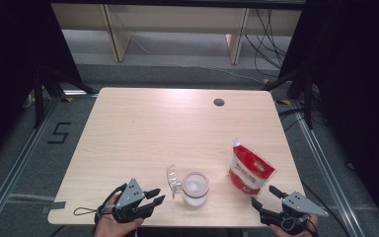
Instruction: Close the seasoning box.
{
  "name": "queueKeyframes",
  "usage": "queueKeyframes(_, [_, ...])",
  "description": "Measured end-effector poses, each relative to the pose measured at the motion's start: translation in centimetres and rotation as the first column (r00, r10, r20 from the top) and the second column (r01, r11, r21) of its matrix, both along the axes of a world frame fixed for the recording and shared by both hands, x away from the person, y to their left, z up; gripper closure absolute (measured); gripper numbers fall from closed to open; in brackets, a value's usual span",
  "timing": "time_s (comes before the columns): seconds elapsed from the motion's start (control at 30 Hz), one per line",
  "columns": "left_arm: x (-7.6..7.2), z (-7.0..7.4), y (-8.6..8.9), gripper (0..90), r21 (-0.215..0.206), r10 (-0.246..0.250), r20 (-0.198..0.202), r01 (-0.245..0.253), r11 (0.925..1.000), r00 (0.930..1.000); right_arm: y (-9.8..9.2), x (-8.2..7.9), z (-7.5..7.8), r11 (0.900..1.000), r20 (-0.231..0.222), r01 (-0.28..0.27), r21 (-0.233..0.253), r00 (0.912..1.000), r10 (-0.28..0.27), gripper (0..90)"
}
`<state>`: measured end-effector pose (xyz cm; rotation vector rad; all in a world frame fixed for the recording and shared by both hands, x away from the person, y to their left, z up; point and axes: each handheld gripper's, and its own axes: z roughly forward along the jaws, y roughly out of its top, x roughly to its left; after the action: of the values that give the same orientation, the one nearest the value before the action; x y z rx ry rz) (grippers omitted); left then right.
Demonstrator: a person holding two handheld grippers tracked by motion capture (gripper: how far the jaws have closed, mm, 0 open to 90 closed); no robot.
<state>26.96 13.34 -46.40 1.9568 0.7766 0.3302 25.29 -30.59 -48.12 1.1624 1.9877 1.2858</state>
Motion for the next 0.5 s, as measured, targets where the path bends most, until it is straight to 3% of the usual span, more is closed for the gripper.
queueKeyframes(0.13, [0.1,0.1,-0.6,84.2,-0.006,0.002,0.012,-0.002,1.0,0.9999,0.1,0.0,0.0,1.0,-0.001,-0.001,-0.001,1.0,0.001,24.0])
queueKeyframes(0.2, [0.1,0.3,-0.8,87.7,0.016,-0.002,0.015,0.002,0.9999,0.9999,0.0,0.0,0.0,1.0,-0.007,-0.003,0.0,1.0,0.003,24.2])
queueKeyframes(0.33, [0.3,0.7,-1.5,89.4,0.027,-0.035,0.028,0.034,0.9991,0.999,0.0,0.0,0.0,1.0,0.0,0.001,-0.007,1.0,-0.001,24.4])
queueKeyframes(0.5, [0.5,1.0,-2.3,89.4,0.029,-0.037,0.037,0.035,0.9989,0.9987,0.0,0.0,0.0,1.0,-0.001,-0.003,-0.007,1.0,0.003,24.7])
